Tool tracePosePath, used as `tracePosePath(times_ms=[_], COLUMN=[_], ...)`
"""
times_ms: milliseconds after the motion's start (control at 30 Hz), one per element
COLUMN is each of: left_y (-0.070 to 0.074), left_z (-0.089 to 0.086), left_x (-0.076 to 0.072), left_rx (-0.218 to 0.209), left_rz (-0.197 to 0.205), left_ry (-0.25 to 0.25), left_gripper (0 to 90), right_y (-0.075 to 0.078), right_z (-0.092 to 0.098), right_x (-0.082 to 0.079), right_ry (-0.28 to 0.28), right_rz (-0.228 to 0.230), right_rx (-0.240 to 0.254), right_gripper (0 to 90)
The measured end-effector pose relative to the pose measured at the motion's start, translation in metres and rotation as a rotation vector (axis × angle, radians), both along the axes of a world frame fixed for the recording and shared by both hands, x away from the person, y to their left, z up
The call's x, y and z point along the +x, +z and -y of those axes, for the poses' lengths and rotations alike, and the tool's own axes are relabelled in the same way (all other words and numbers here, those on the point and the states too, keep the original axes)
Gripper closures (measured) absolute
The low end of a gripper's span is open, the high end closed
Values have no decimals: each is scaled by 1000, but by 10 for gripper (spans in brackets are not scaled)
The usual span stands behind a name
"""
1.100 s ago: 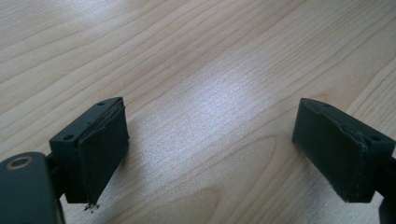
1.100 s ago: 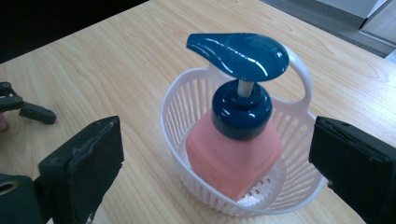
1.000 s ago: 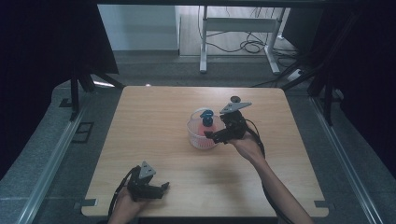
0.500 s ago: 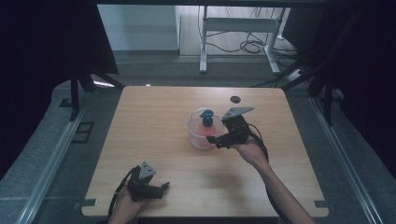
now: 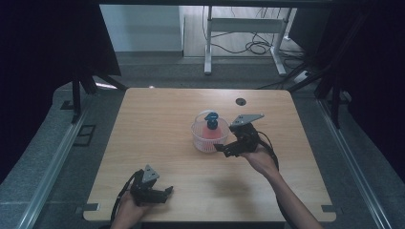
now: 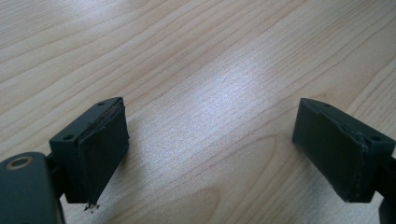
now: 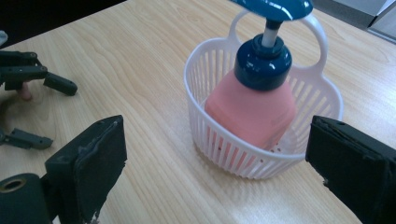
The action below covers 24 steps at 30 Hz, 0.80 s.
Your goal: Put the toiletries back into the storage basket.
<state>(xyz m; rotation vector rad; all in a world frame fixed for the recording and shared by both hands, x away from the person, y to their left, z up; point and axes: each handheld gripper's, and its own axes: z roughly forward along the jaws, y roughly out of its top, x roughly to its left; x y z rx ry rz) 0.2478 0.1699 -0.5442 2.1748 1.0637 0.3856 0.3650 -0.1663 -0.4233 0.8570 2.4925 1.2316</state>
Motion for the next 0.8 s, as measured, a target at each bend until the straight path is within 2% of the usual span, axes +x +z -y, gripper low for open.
tracePosePath(times_ms=[800], left_y=[0], left_z=[0], left_x=[0], left_rx=[1], left_rz=[1], left_ry=[-1], left_gripper=[103], right_y=[-15], right_z=[17], right_x=[-27], right_ry=[12], right_rz=[-4], right_rx=[-8], right_gripper=[50])
